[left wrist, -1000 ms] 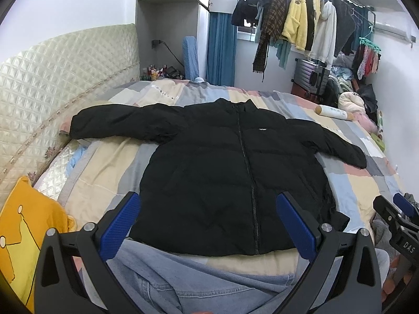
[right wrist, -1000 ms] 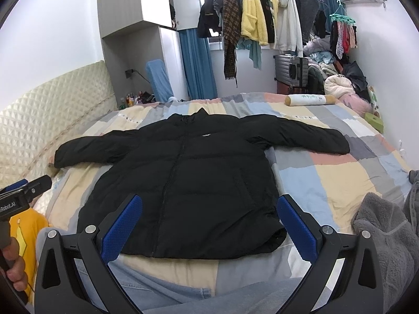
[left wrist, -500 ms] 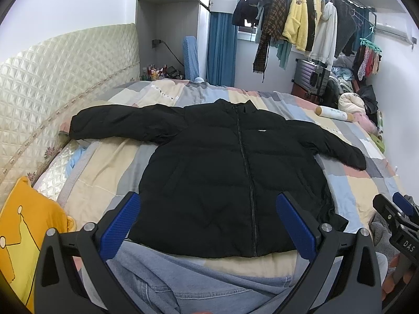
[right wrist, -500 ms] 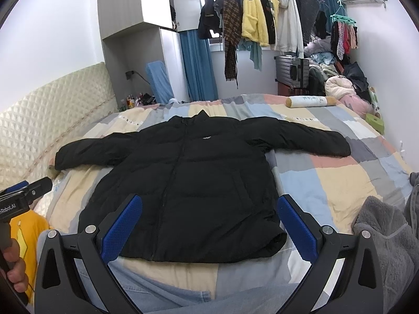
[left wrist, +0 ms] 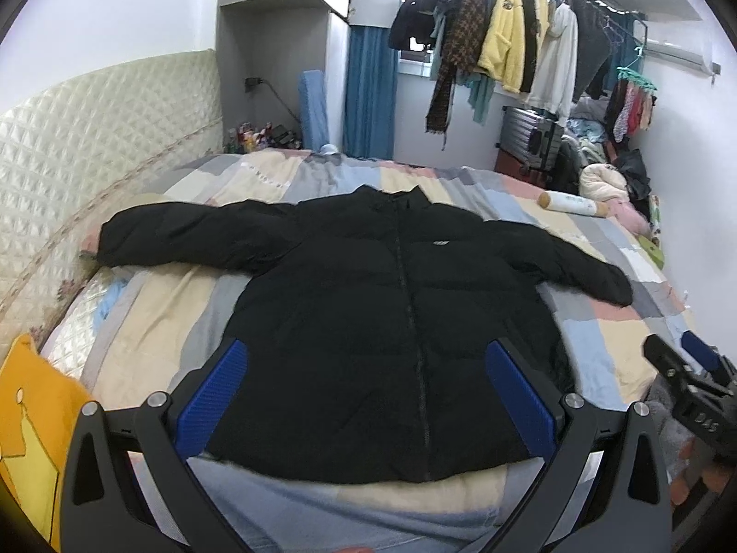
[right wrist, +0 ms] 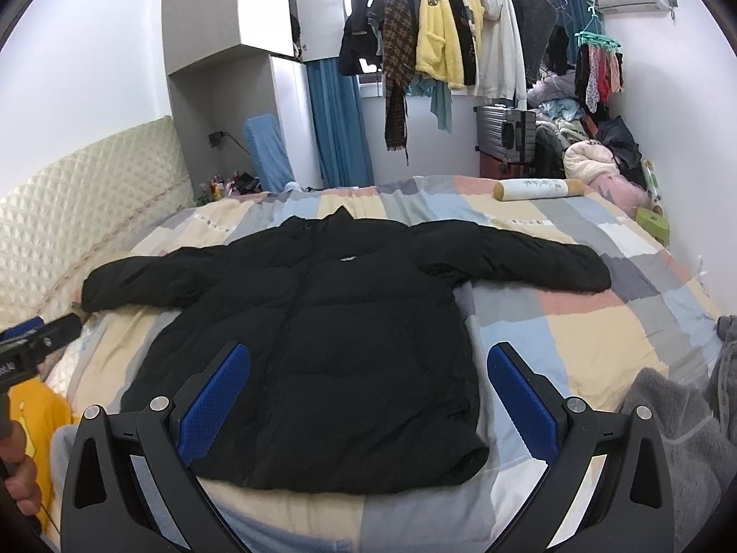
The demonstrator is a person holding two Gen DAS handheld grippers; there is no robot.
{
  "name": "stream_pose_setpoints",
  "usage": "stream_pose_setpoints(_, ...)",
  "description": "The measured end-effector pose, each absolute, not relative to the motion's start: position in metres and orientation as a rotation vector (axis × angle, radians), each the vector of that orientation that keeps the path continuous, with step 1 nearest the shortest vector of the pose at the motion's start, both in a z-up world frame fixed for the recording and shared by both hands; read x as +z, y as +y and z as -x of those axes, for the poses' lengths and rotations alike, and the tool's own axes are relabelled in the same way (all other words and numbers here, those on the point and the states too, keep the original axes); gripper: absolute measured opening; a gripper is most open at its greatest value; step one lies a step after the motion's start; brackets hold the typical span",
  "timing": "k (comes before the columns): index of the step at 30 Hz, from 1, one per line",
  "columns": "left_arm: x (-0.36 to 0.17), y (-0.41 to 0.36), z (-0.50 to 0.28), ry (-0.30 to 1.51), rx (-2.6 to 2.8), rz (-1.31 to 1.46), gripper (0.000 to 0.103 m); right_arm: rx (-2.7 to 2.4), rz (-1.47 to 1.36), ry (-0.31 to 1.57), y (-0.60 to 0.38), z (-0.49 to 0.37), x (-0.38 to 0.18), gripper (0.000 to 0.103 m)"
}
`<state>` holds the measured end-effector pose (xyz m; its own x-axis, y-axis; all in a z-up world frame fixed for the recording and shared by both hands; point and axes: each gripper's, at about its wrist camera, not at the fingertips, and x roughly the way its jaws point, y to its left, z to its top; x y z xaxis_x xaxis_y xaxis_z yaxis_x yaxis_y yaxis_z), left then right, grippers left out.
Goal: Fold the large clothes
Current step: 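Reach the right tool to the jacket sleeve cuff and close on it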
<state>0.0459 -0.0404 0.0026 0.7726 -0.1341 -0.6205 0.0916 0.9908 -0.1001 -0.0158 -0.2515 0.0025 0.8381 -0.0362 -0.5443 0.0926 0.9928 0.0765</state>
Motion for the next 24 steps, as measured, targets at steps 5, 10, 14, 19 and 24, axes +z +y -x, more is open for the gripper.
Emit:
stream_pose_setpoints(5,0.009,-0.058,-0.063,0.654,-0.156,0.070,0.103,-0.087,-0.106,0.561,-0.272,0.000,0.003,0.103)
stream_pose_setpoints(10,0.009,-0.073,-0.088,0.642,-0.178,0.078,0.103,-0.135,-0.082,0.549,-0.305,-0.020,0.009,0.103)
stream_pose_setpoints(14,0.006,-0.090,-0.110,0.639,-0.195,0.054,0.103,-0.185,-0.078,0.541,-0.339,-0.038,0.014,0.103)
stream_pose_setpoints(19,-0.005,-0.103,-0.137,0.657,-0.232,0.072,0.103,-0.243,-0.087,0.536,-0.384,-0.068,0.003,0.103)
stream_pose_setpoints(24,-0.023,-0.107,-0.162,0.652,-0.242,0.080,0.103,-0.260,-0.156,0.570,-0.442,-0.110,-0.036,0.103)
